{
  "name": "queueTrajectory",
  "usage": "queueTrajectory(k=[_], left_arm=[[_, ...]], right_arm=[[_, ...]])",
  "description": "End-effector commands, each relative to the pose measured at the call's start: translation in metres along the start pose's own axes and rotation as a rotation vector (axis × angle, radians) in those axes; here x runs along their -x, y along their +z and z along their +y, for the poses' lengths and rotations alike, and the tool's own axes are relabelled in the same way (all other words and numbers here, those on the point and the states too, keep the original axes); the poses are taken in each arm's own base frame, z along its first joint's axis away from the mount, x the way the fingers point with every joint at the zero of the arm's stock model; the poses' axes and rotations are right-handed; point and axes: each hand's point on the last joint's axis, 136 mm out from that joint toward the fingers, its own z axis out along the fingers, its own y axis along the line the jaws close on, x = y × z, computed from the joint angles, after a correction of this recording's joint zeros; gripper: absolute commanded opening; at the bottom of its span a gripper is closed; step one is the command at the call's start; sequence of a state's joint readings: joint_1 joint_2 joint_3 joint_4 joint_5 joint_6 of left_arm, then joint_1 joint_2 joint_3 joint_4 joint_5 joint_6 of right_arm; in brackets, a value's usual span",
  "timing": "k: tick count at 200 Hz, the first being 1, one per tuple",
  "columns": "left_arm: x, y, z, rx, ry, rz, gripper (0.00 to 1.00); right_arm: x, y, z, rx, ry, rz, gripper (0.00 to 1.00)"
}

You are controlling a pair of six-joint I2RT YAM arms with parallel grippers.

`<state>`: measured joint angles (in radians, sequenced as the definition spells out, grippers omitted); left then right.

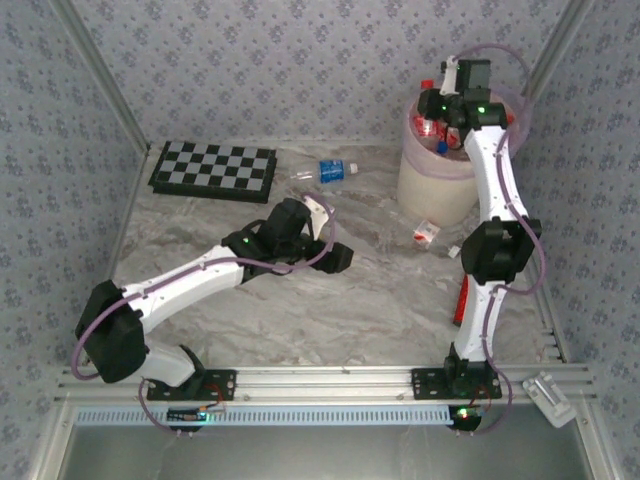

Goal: Put the plastic bottles in the bin

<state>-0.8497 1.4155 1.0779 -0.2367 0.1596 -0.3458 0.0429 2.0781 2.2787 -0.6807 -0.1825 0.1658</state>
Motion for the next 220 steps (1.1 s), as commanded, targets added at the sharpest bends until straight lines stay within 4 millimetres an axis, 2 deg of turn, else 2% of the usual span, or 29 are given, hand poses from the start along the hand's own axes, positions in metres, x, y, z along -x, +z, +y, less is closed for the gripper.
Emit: queueTrajectory(k=[1,21,47,62,83,106,123,150,189,220], left_arm=[[0.003,-0.009,0.011,0.033,-0.044,-0.006,0.97],[0.005,-0.013,0.015,0.039,-0.066,-0.012,0.96],[0.007,-0.016,0.022,0.05,-0.087,-0.019,0.96],[0.008,-0.016,0.028,0.06,-0.109,-0.022,0.96],[0.009,-0.014,0.038,0.079,-0.157,-0.021,0.96],[0.009,-0.015,0.045,0.09,-0.168,-0.016,0.96],[0.007,-0.013,0.044,0.084,-0.131,0.005,0.96],[0.006,-0.002,0.036,0.04,-0.064,0.058,0.97],[0.017,0.015,0.02,-0.035,0.027,0.074,0.97],[0.02,0.04,0.001,-0.098,0.153,0.106,0.98]], right_arm=[[-0.14,0.006,0.003,-0.008,0.177,0.518,0.0],[-0.133,-0.006,0.008,0.006,0.199,0.514,0.0],[-0.125,-0.006,-0.008,-0.041,0.232,0.482,0.01],[-0.122,0.007,-0.019,-0.058,0.261,0.463,0.06],[-0.12,0.02,-0.025,-0.066,0.268,0.454,0.12],[-0.098,0.016,-0.018,-0.046,0.246,0.394,0.26],[-0.074,-0.004,-0.01,-0.027,0.232,0.342,0.42],[-0.042,-0.045,-0.007,-0.031,0.208,0.253,0.56],[-0.005,-0.104,-0.011,-0.027,0.207,0.125,0.66],[0.004,-0.138,-0.012,-0.03,0.193,0.082,0.73]])
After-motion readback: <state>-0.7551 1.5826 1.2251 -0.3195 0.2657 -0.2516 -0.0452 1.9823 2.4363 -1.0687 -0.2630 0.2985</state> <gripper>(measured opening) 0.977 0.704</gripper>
